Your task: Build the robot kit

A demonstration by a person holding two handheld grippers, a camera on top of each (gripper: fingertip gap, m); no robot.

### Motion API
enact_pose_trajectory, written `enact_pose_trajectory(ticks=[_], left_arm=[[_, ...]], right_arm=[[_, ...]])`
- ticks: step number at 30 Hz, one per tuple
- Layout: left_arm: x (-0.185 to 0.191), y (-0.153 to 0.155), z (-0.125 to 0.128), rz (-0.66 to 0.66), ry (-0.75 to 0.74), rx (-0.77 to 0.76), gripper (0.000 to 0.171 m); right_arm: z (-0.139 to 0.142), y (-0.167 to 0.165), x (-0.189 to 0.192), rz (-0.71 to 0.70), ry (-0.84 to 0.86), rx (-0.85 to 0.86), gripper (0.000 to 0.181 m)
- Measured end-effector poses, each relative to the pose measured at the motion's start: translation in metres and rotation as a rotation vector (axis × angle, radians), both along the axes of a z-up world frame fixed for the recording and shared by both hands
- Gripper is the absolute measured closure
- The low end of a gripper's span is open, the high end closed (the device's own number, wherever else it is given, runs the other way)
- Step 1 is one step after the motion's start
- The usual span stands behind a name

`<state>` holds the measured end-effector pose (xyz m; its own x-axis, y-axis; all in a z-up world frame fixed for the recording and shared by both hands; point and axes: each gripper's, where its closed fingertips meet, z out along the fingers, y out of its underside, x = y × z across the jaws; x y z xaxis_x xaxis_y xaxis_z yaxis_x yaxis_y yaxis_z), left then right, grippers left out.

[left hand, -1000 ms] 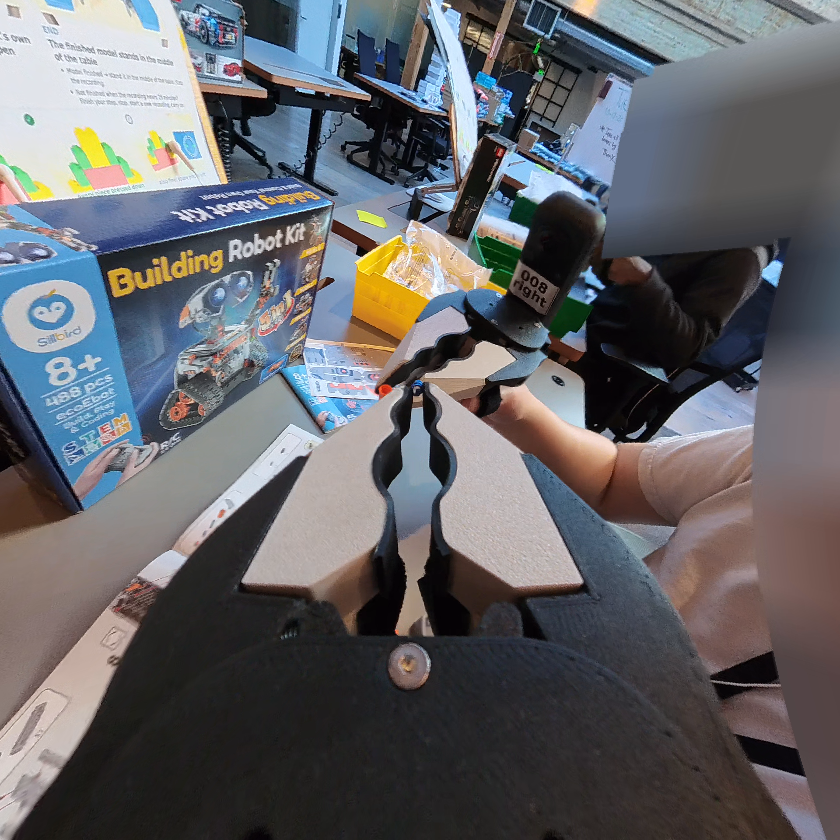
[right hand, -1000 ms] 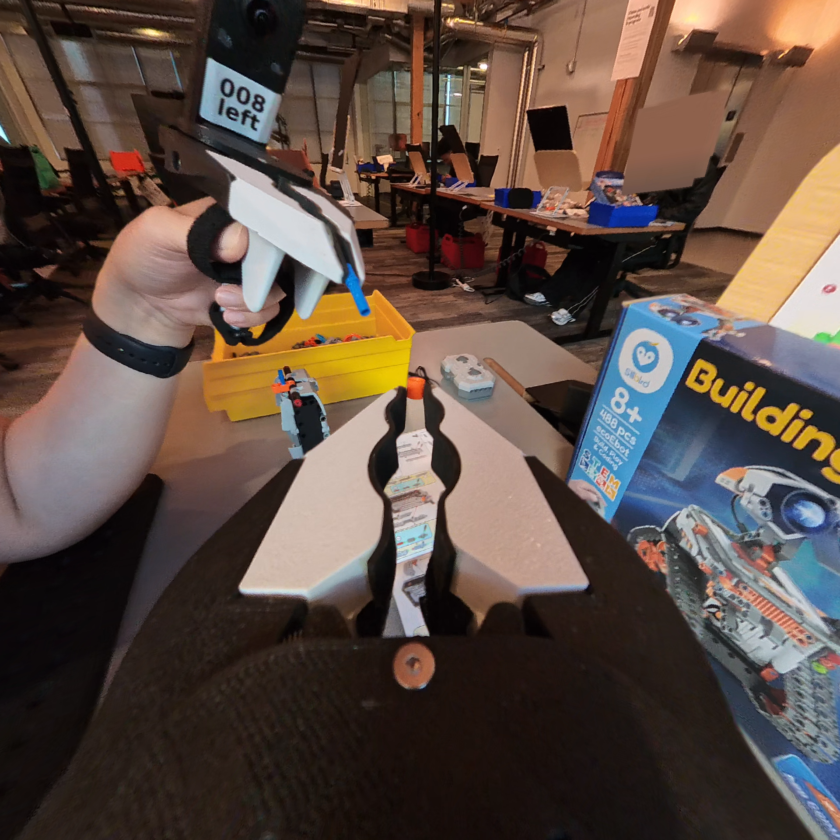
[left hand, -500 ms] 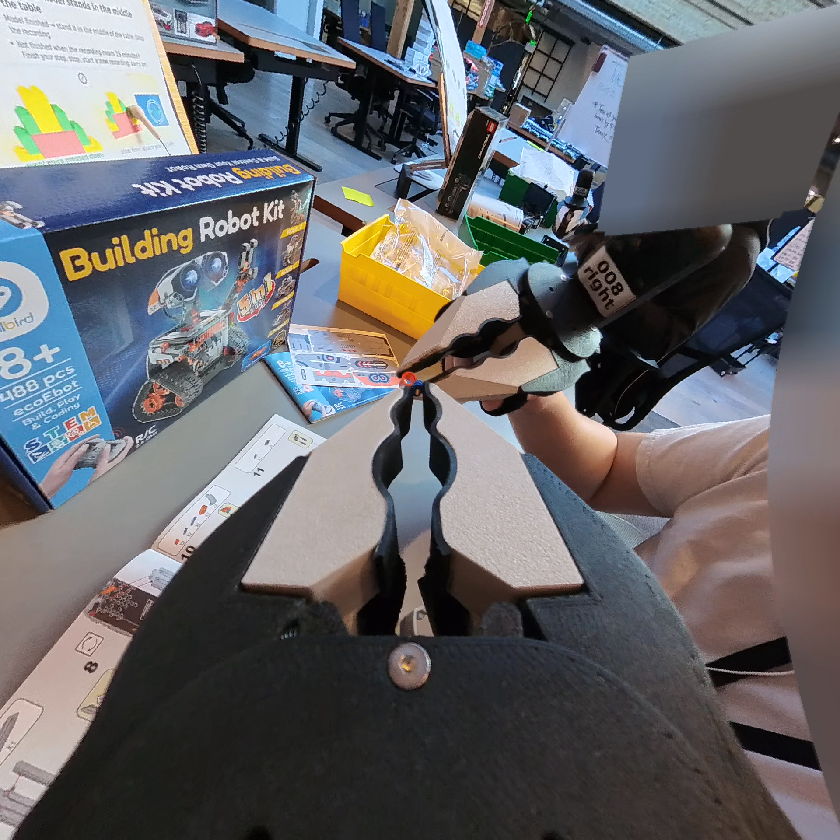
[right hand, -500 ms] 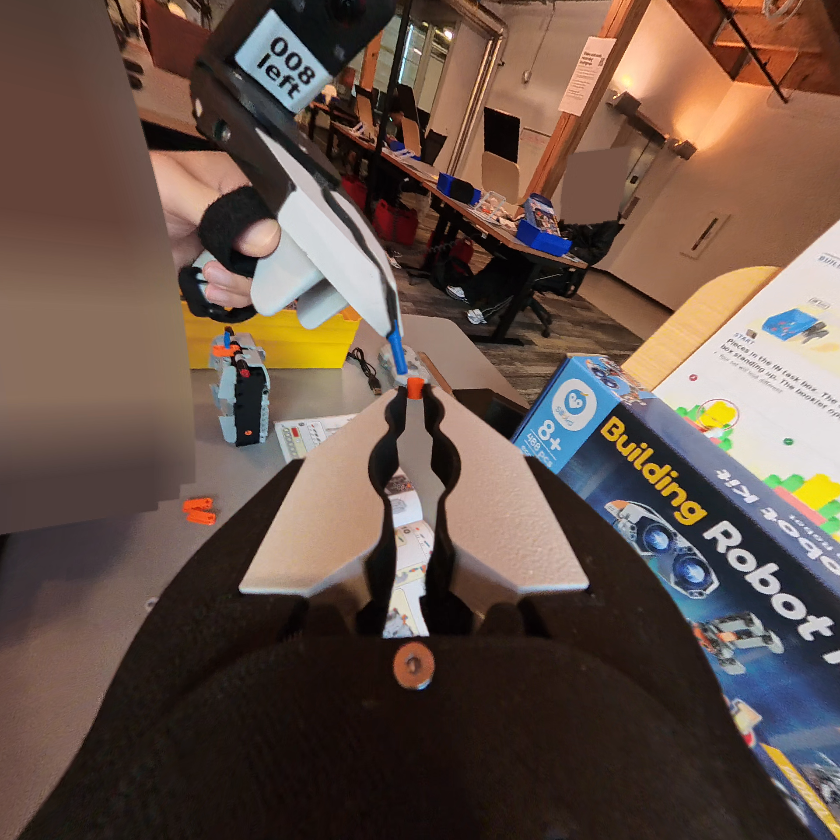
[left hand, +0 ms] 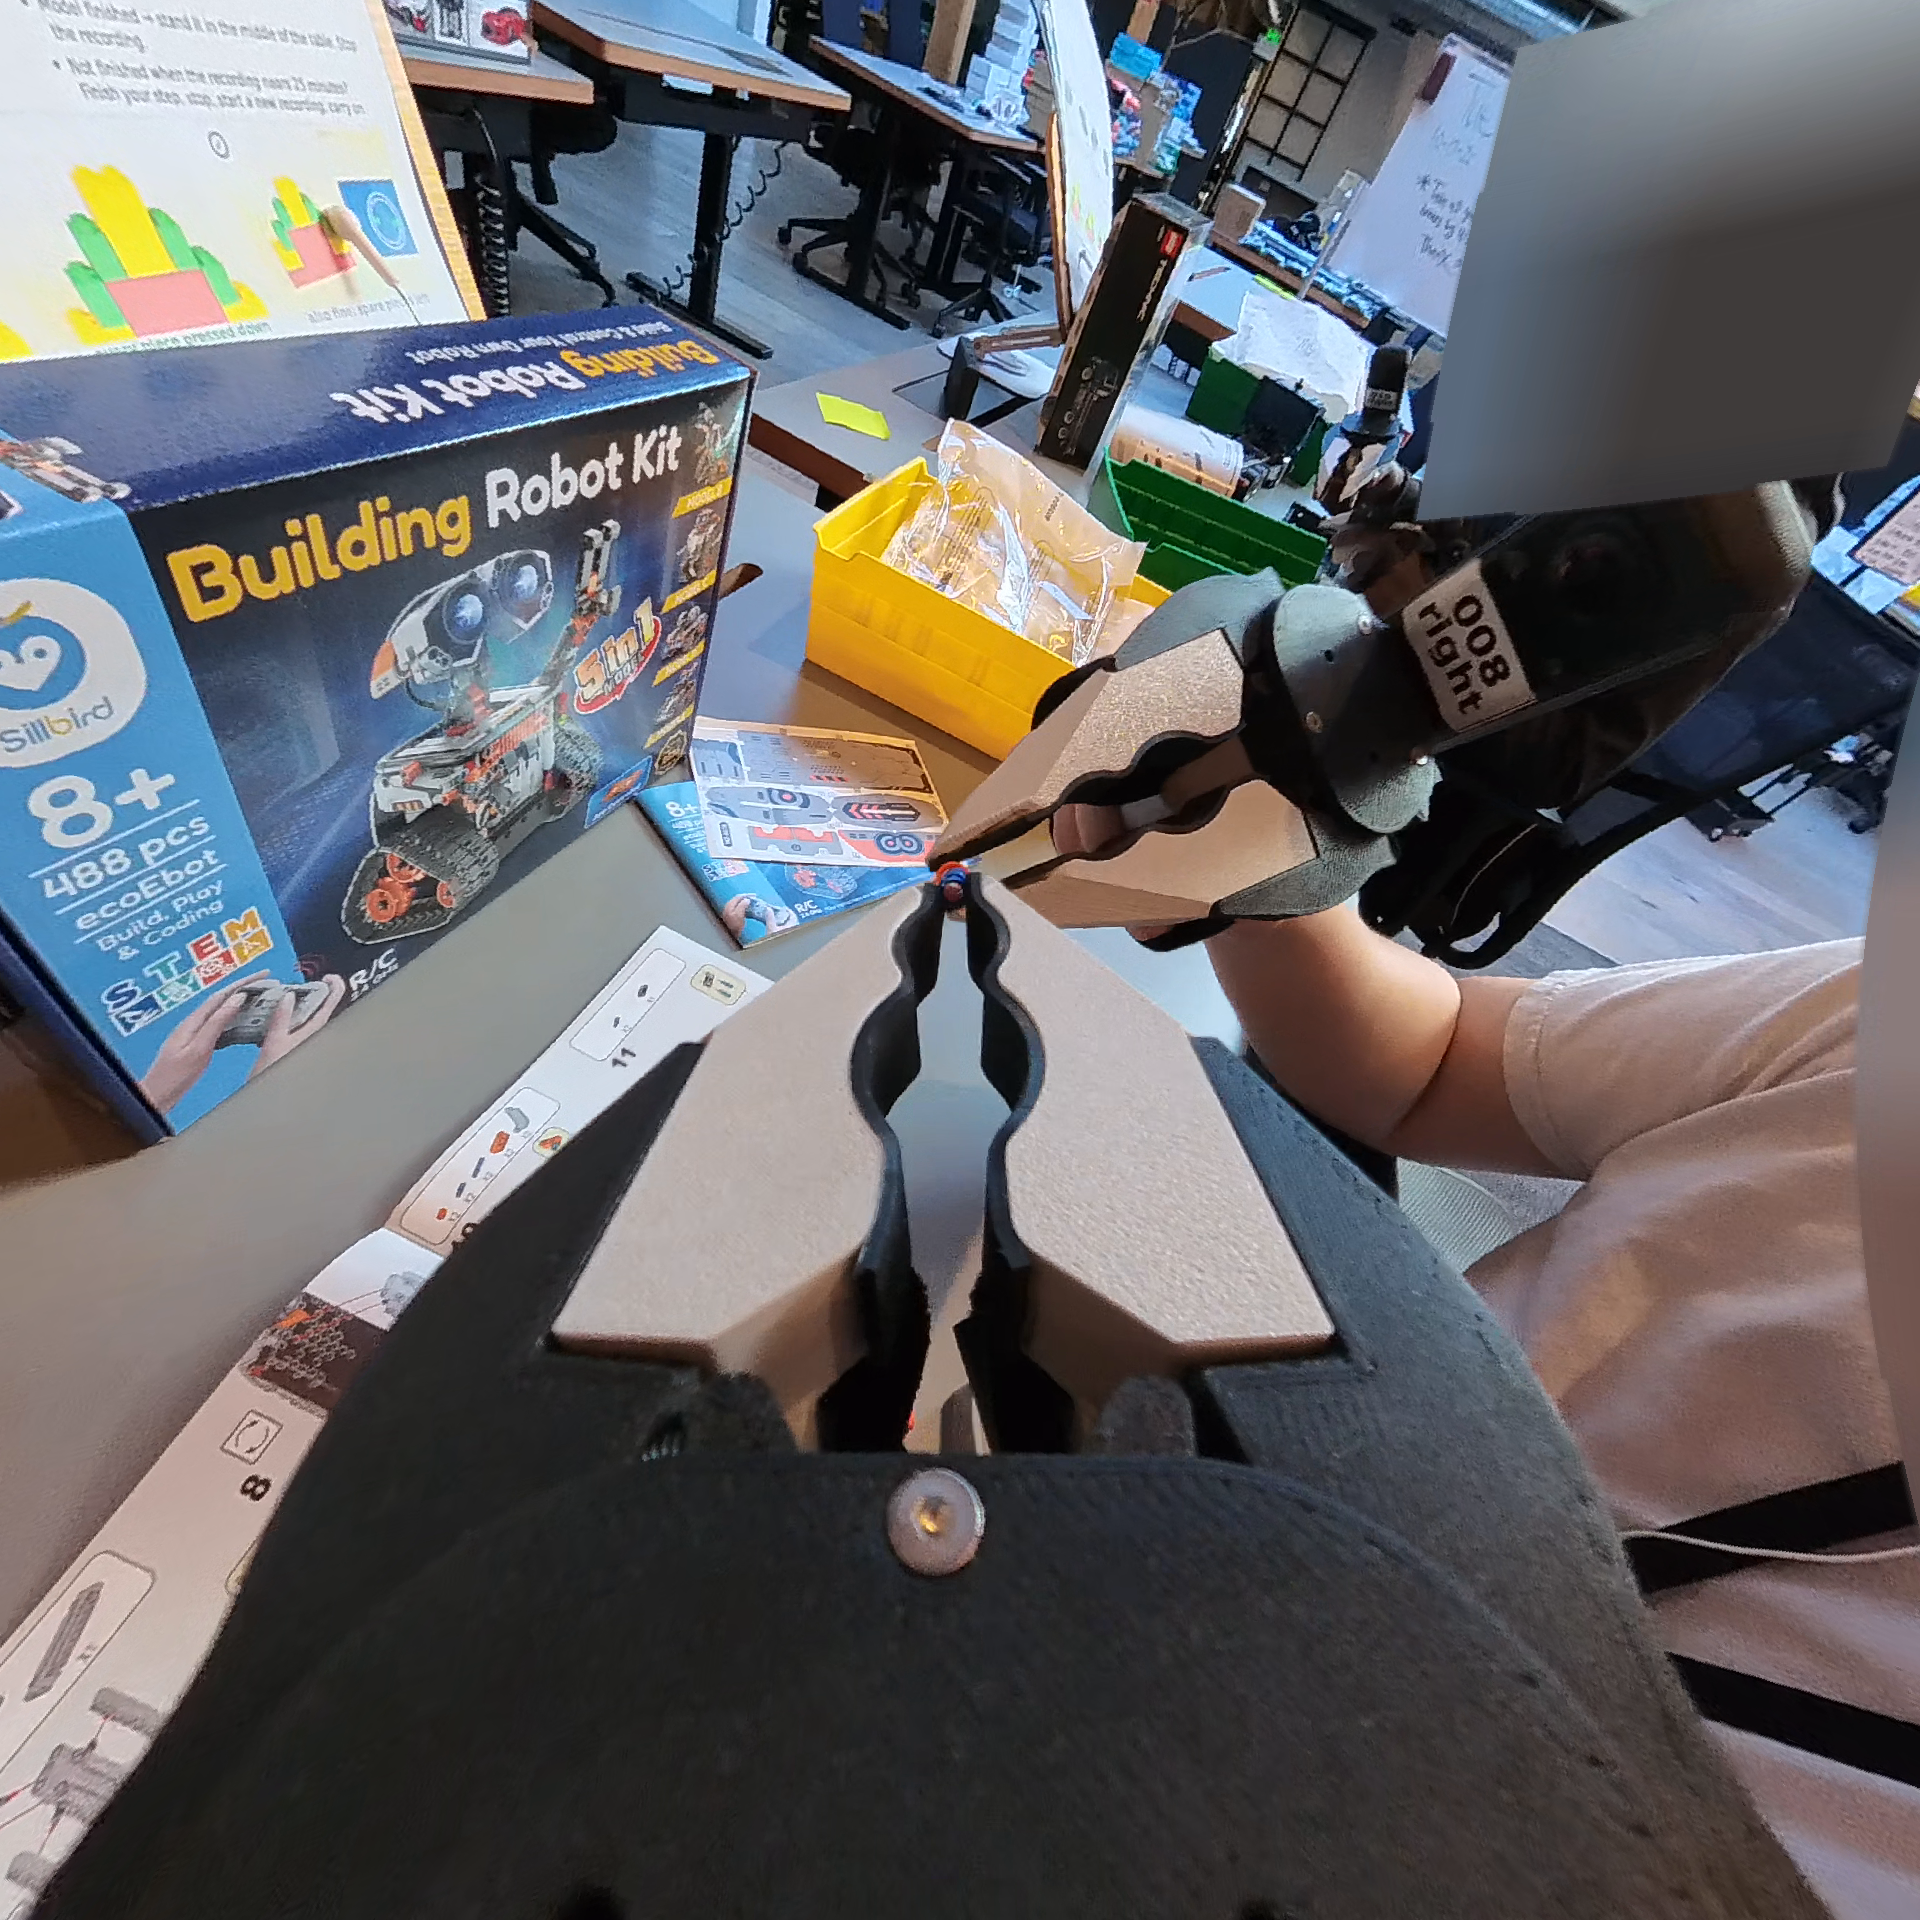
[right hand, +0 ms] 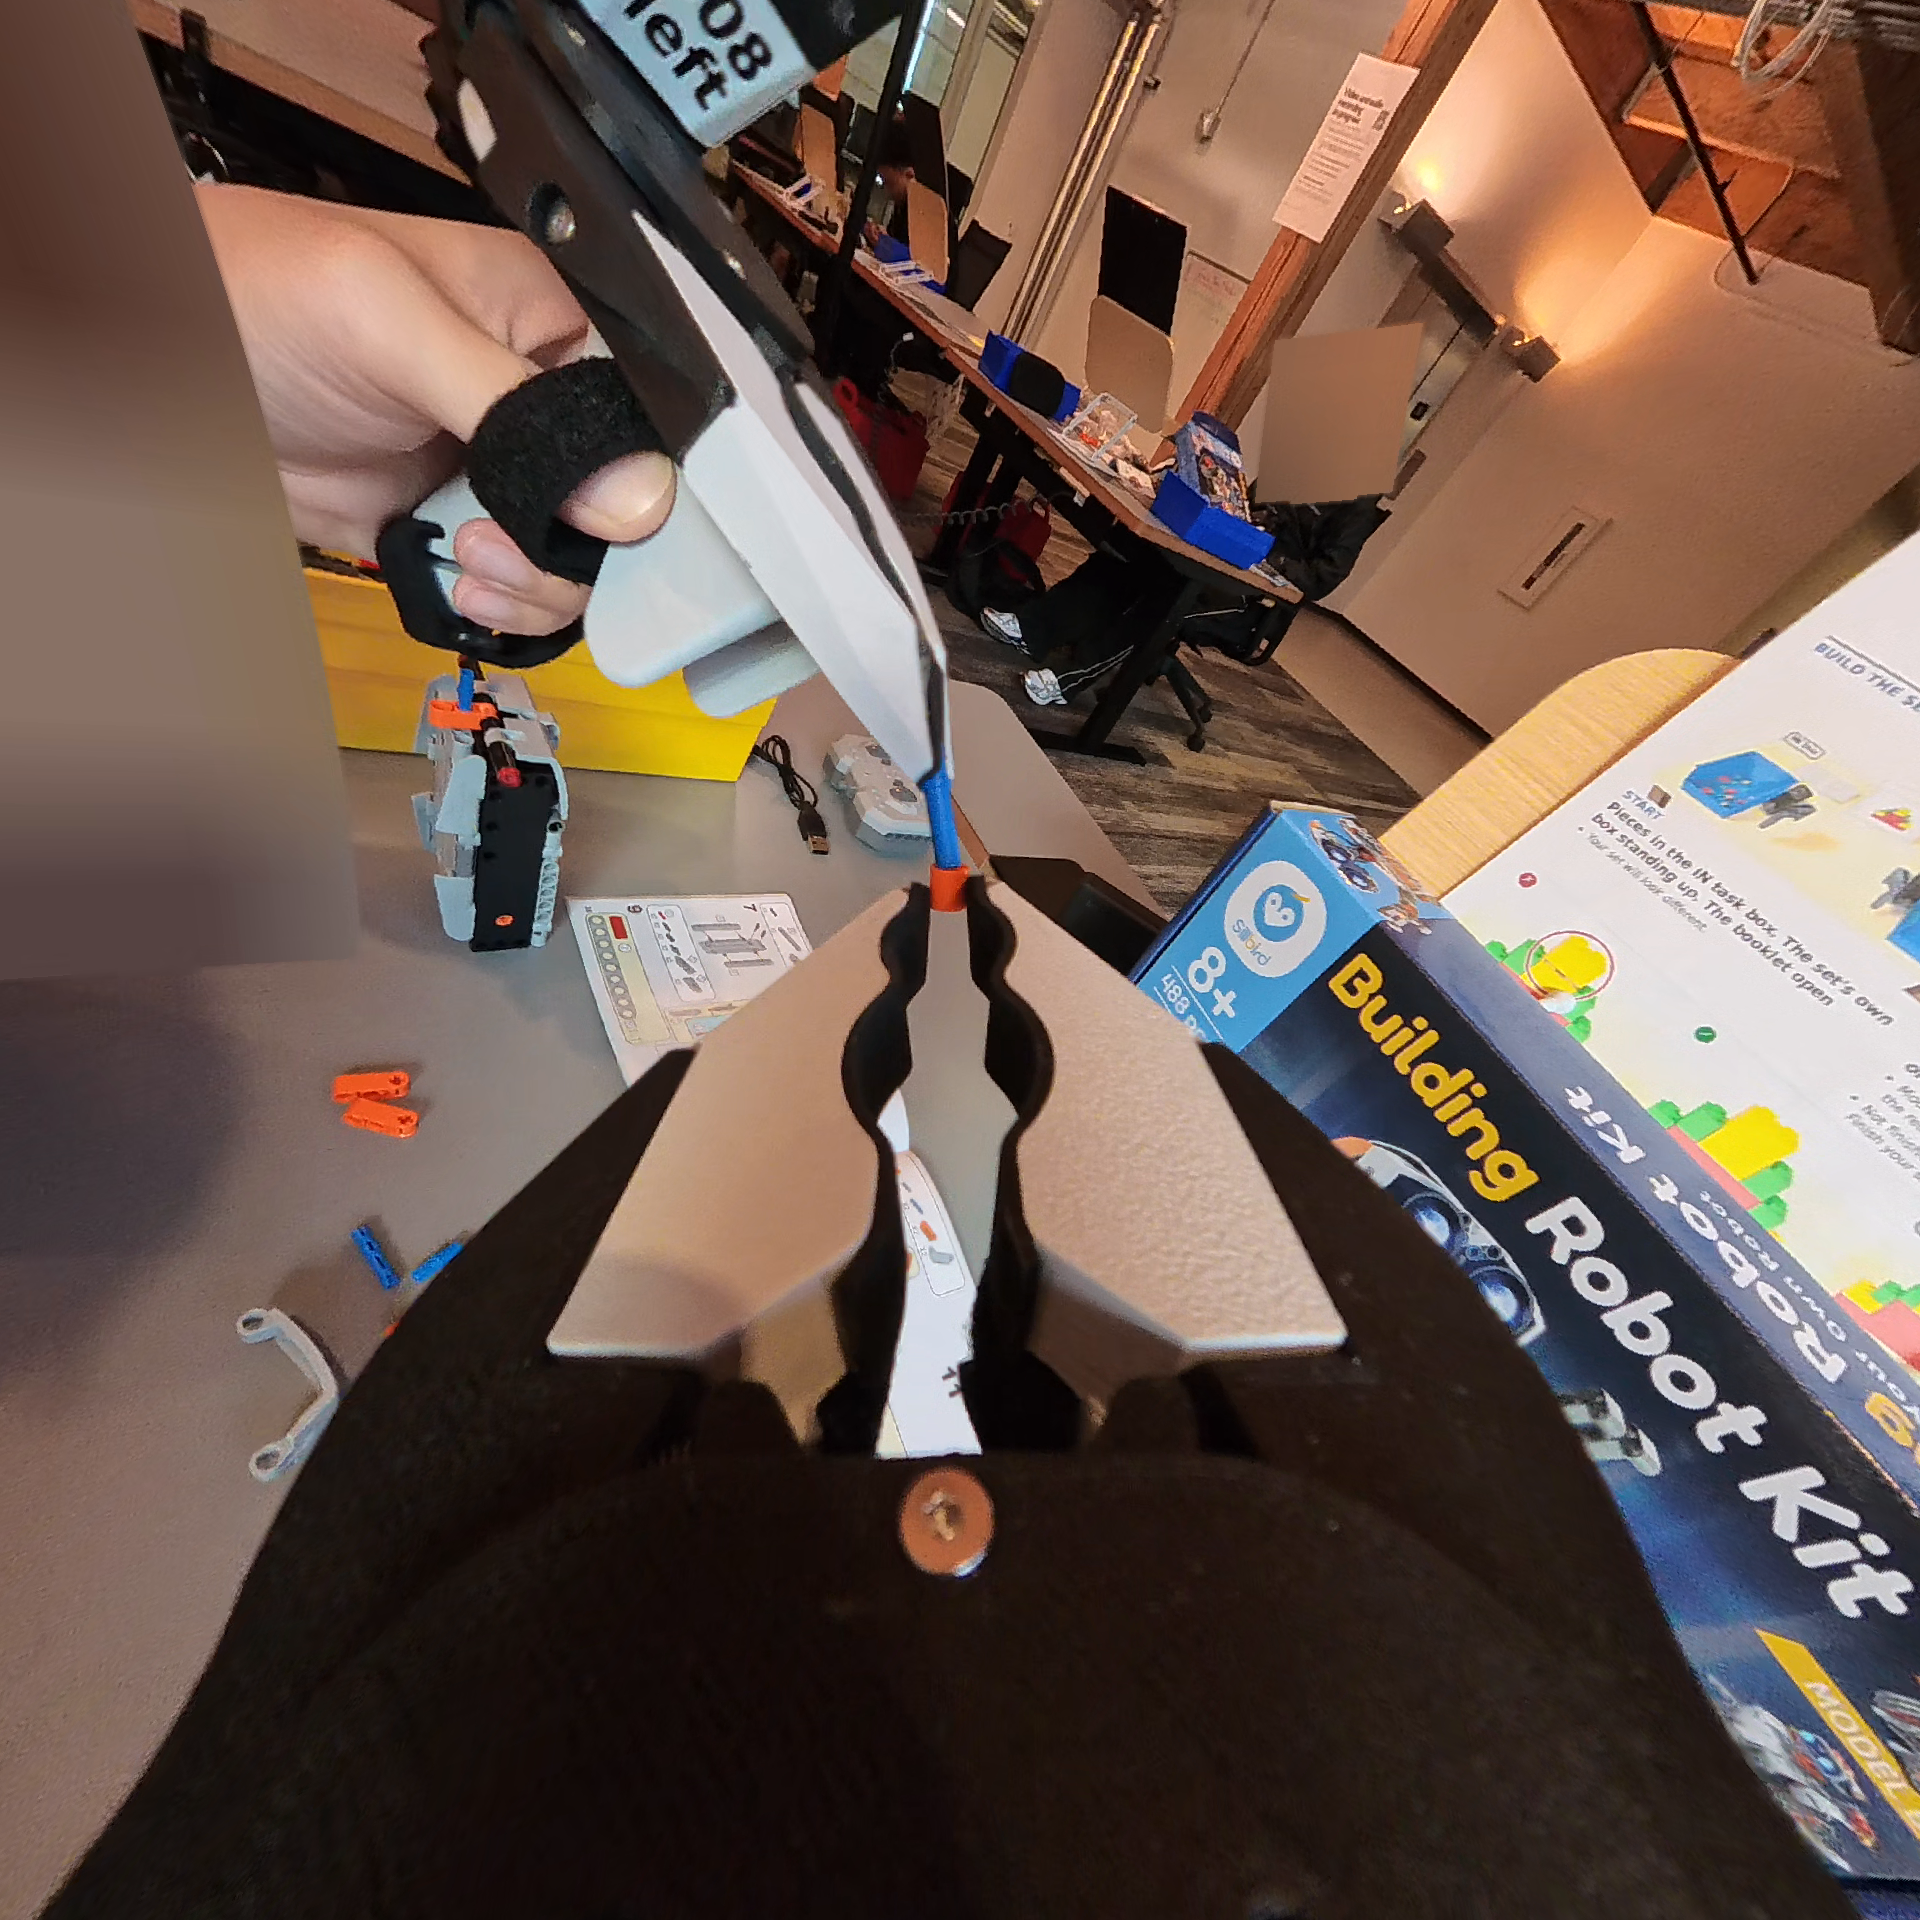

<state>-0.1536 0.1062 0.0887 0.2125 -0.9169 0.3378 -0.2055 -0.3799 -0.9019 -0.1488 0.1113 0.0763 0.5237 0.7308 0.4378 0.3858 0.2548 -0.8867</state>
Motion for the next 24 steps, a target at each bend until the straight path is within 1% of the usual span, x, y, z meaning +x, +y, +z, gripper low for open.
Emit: enact_pose_trajectory(ticks=[5,9,13,15,17,21,24], left_arm=[[0.001,0.002,-0.009,0.021,0.066,0.023,0.169],[0.001,0.005,-0.020,0.045,0.146,0.039,0.169],[0.002,0.008,-0.027,0.061,0.177,0.025,0.169],[0.002,0.009,-0.029,0.064,0.185,0.015,0.169],[0.001,0.009,-0.030,0.068,0.207,0.050,0.169],[0.004,0.012,-0.031,0.100,0.275,0.160,0.169],[0.005,0.014,-0.037,0.118,0.329,0.201,0.169]], right_arm=[[-0.007,0.002,0.000,-0.036,-0.090,0.036,0.175],[-0.019,0.006,0.000,-0.094,-0.228,0.090,0.175],[-0.026,0.010,0.001,-0.151,-0.356,0.194,0.176],[-0.028,0.011,0.001,-0.153,-0.361,0.204,0.176],[-0.029,0.012,0.000,-0.146,-0.351,0.196,0.176],[-0.031,0.014,0.001,-0.147,-0.259,0.064,0.176],[-0.036,0.016,0.003,-0.145,-0.210,-0.040,0.176]])
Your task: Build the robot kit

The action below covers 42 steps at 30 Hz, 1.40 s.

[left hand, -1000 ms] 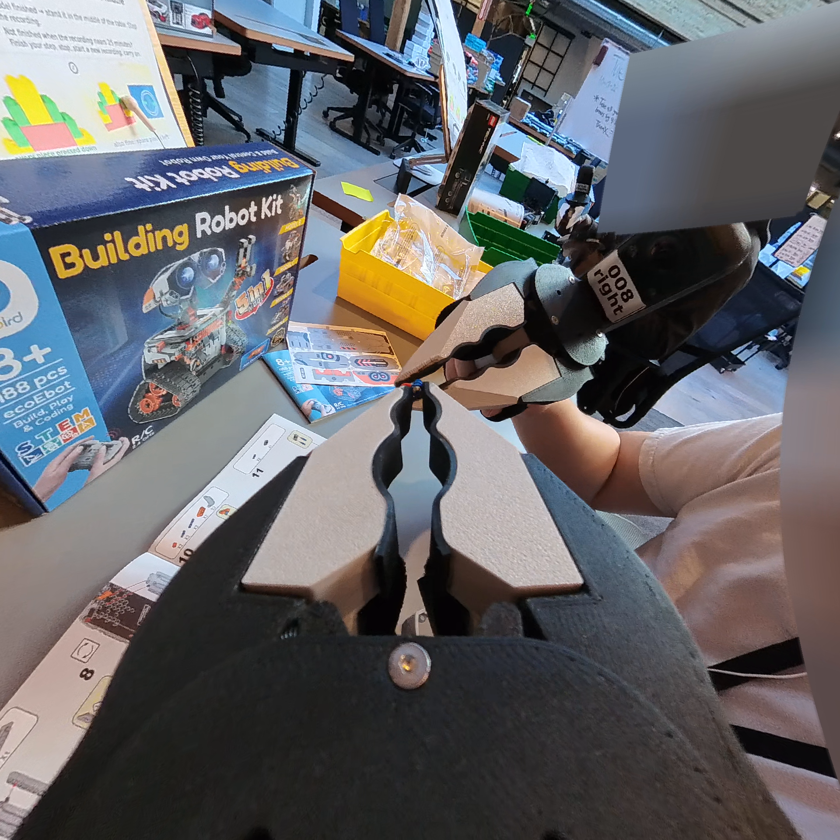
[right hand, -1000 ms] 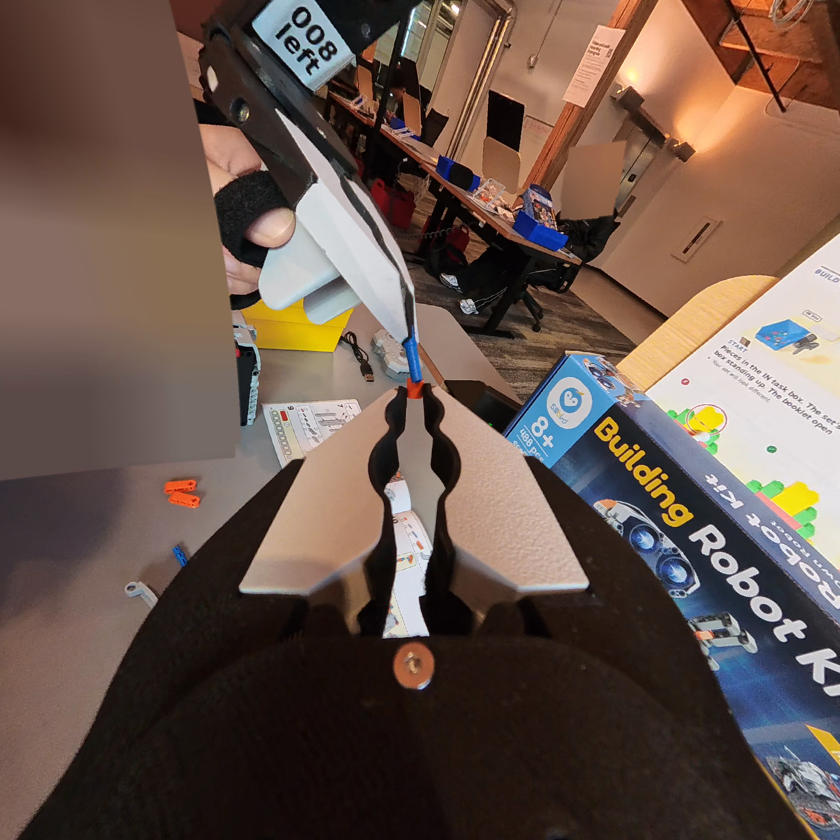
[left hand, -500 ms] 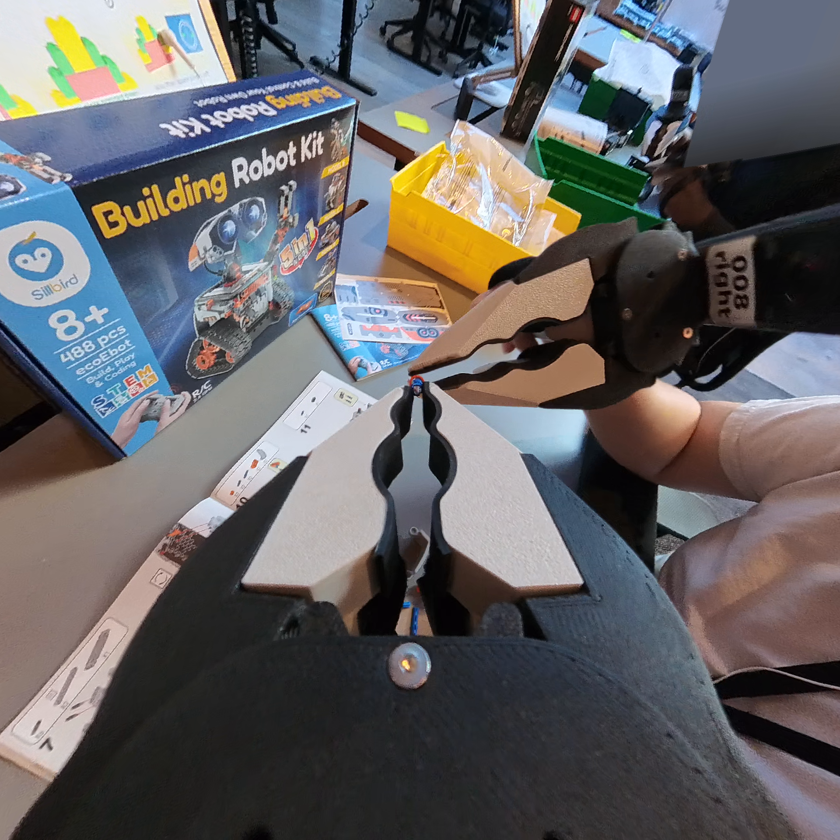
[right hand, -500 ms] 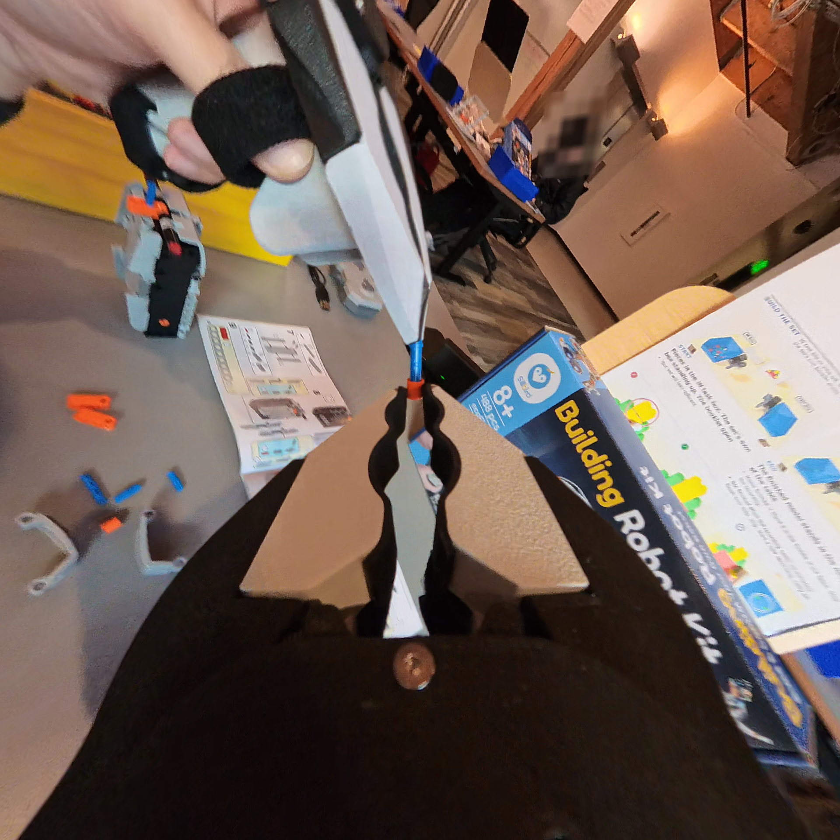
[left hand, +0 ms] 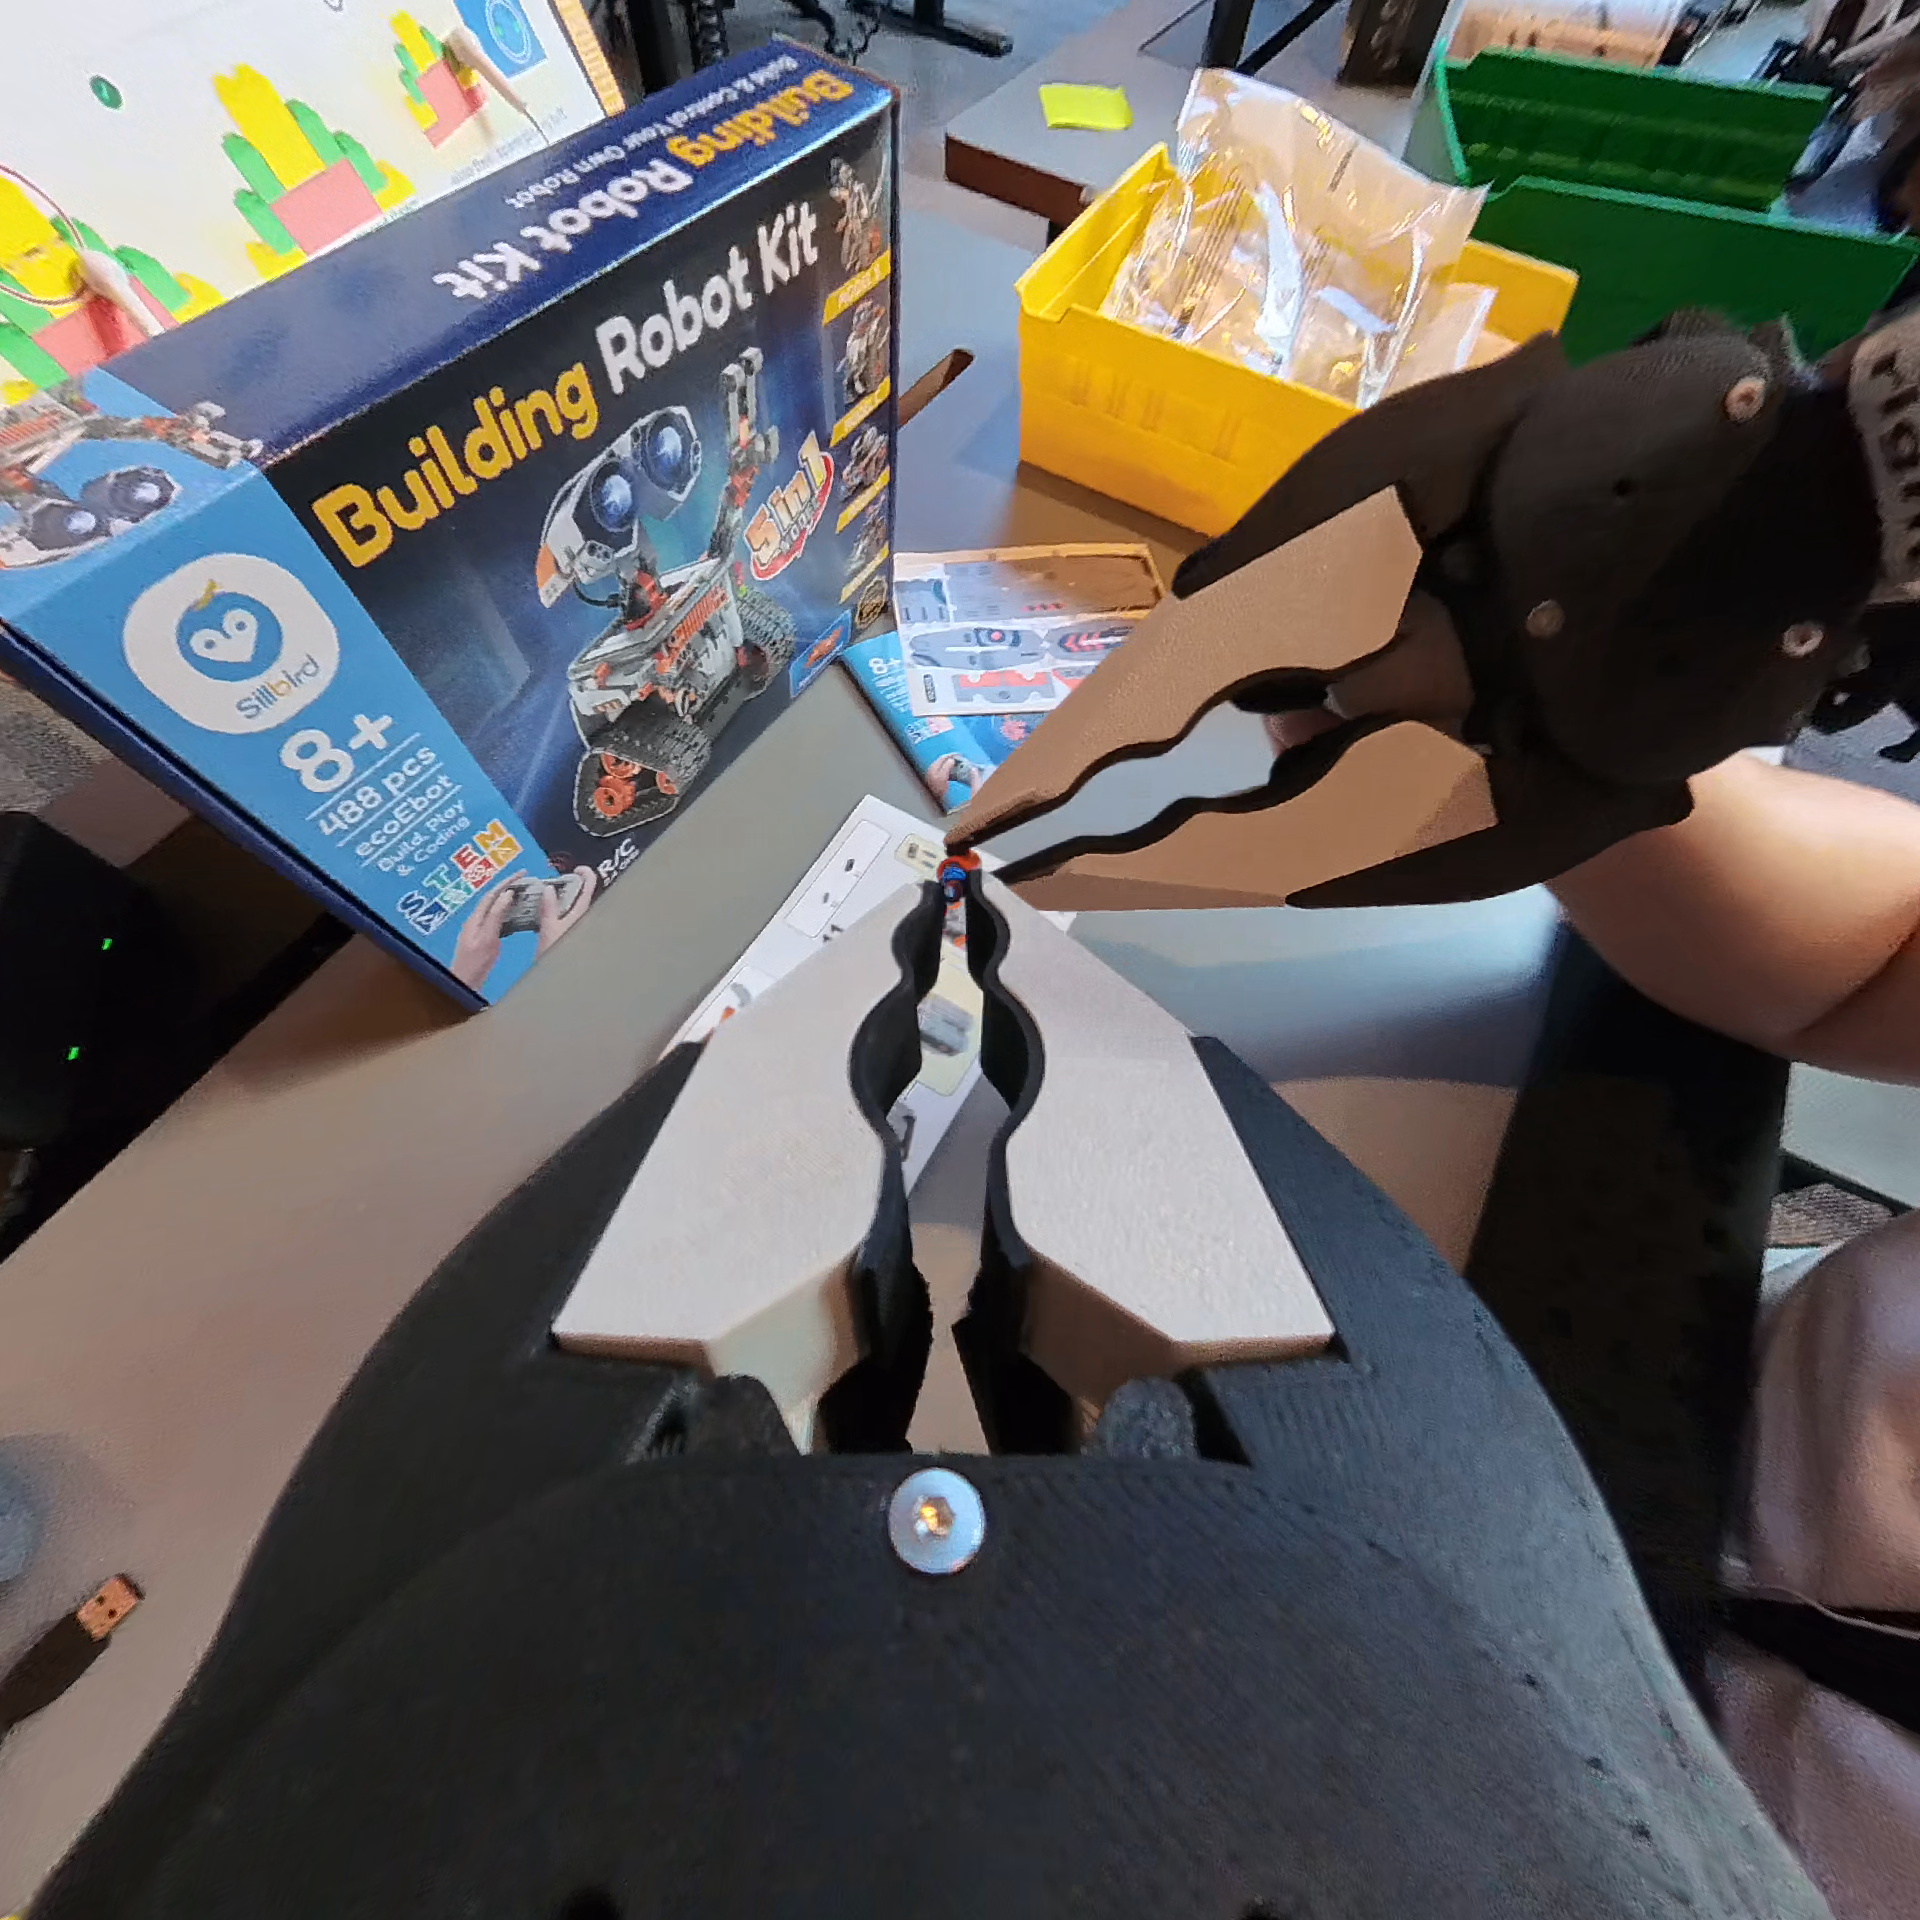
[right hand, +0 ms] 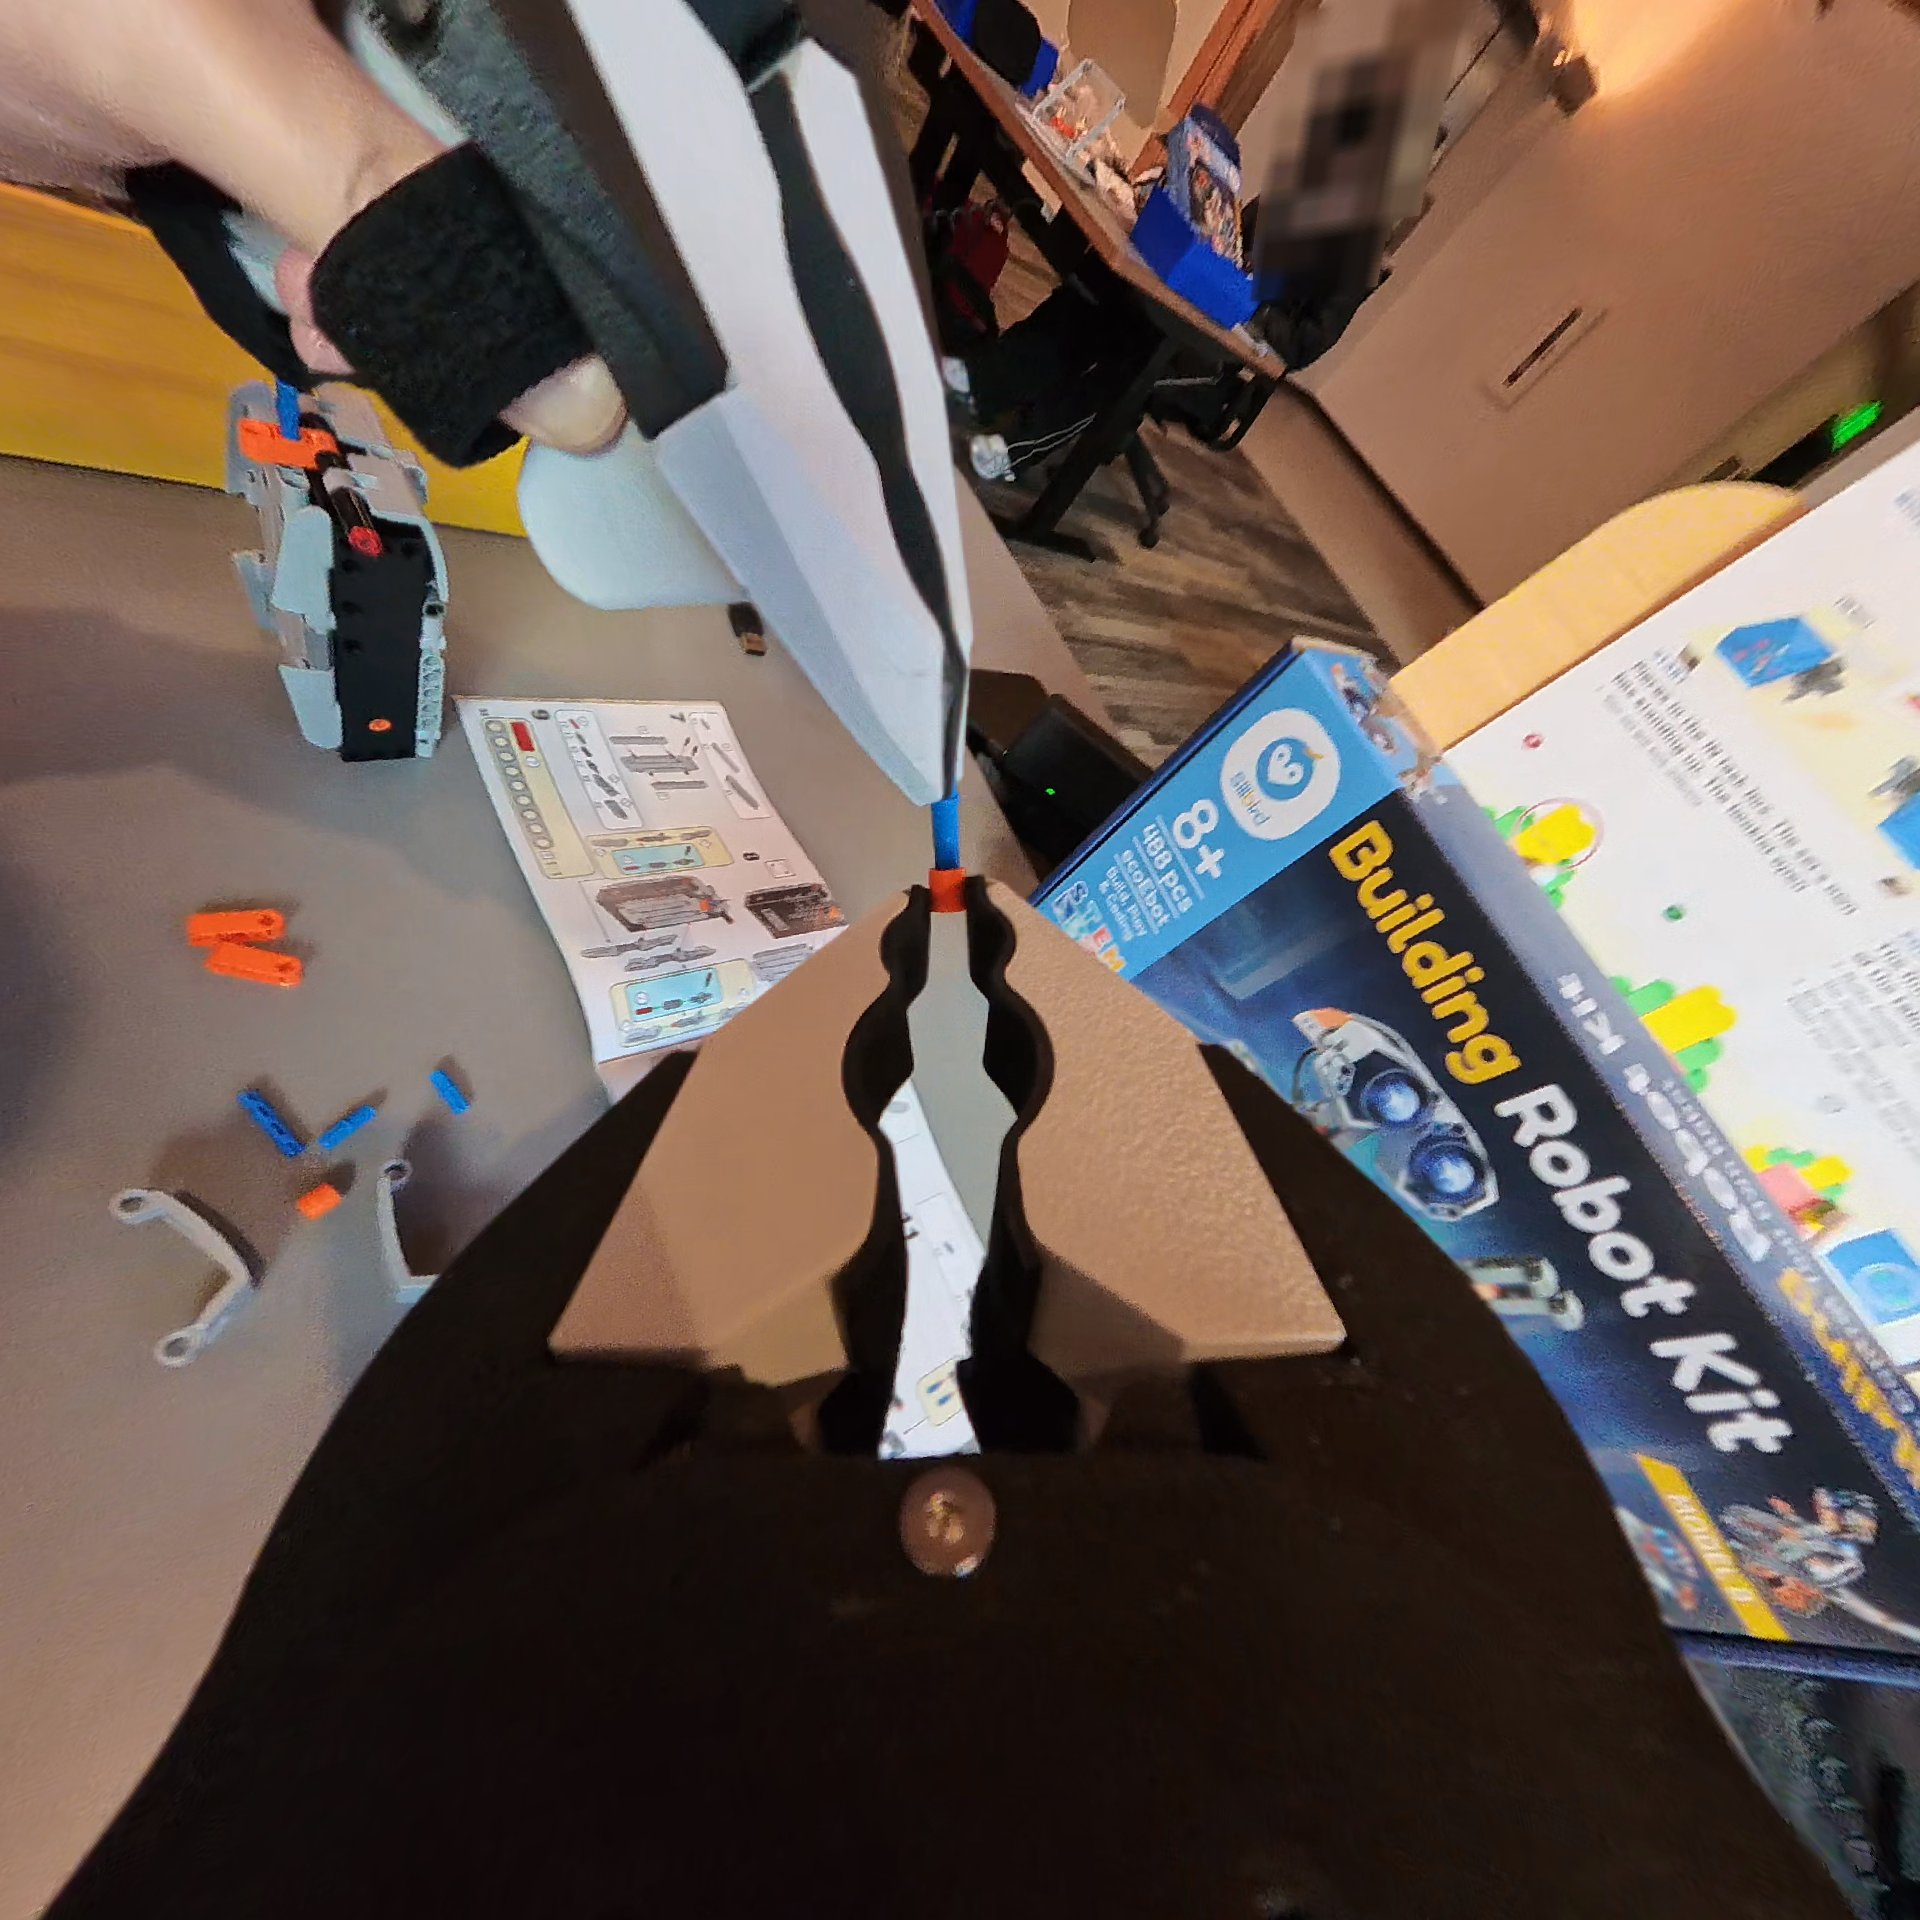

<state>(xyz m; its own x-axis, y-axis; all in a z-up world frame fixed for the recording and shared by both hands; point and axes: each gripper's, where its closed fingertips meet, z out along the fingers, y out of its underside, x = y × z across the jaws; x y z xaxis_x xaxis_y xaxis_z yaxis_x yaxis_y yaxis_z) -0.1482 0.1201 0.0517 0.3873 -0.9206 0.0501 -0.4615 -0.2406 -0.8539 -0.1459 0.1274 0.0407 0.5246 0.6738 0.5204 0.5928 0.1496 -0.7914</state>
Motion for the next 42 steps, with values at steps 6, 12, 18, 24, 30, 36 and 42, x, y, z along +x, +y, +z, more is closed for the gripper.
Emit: enact_pose_trajectory(ticks=[6,12,18,24,30,36,42], left_arm=[[-0.002,0.001,0.004,-0.013,-0.091,-0.094,0.169],[-0.005,-0.003,0.016,-0.073,-0.251,-0.223,0.169],[-0.007,-0.010,0.029,-0.140,-0.358,-0.297,0.169],[-0.005,-0.020,0.044,-0.223,-0.460,-0.338,0.169],[-0.002,-0.032,0.055,-0.327,-0.550,-0.405,0.170],[0.003,-0.033,0.057,-0.352,-0.595,-0.451,0.170],[0.003,-0.031,0.057,-0.339,-0.602,-0.458,0.170]], right_arm=[[0.002,0.000,-0.001,0.010,-0.009,0.066,0.176],[0.018,-0.005,-0.001,0.061,0.075,0.150,0.176],[0.031,-0.015,-0.003,0.123,0.123,0.263,0.176],[0.048,-0.028,-0.001,0.191,0.224,0.323,0.176],[0.061,-0.043,0.001,0.283,0.278,0.378,0.177],[0.066,-0.046,0.007,0.312,0.298,0.362,0.176],[0.066,-0.044,0.007,0.293,0.282,0.367,0.176]])
